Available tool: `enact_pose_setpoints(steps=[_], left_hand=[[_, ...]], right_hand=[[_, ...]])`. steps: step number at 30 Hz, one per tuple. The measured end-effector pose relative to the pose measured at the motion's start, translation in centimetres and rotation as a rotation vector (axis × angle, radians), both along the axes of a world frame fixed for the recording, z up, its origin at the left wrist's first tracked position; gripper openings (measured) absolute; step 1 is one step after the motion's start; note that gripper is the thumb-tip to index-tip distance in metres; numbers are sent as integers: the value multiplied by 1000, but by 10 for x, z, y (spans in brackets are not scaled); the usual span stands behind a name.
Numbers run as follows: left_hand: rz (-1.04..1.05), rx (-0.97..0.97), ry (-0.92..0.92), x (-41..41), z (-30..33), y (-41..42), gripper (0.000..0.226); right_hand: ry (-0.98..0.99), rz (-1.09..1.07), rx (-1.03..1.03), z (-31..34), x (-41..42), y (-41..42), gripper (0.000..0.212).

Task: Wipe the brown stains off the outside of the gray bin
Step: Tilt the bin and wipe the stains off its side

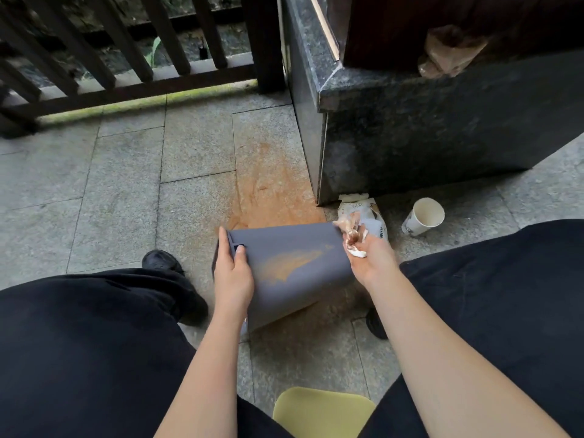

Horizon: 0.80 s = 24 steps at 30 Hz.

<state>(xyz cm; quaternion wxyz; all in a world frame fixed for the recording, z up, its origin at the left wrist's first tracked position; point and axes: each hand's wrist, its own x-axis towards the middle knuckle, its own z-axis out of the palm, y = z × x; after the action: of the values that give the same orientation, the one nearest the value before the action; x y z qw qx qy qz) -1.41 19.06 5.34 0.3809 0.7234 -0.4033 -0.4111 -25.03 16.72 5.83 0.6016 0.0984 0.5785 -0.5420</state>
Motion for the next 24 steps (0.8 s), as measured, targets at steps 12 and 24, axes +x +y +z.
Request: enact_pose_setpoints(steps=[12, 24], left_hand=[[58, 19, 289, 6, 9, -3, 54], [-247, 28, 249, -18, 23, 8, 50]], right_hand=[[79, 740, -326, 55, 87, 65, 53], [1252, 1242, -738, 10, 97, 76, 80]])
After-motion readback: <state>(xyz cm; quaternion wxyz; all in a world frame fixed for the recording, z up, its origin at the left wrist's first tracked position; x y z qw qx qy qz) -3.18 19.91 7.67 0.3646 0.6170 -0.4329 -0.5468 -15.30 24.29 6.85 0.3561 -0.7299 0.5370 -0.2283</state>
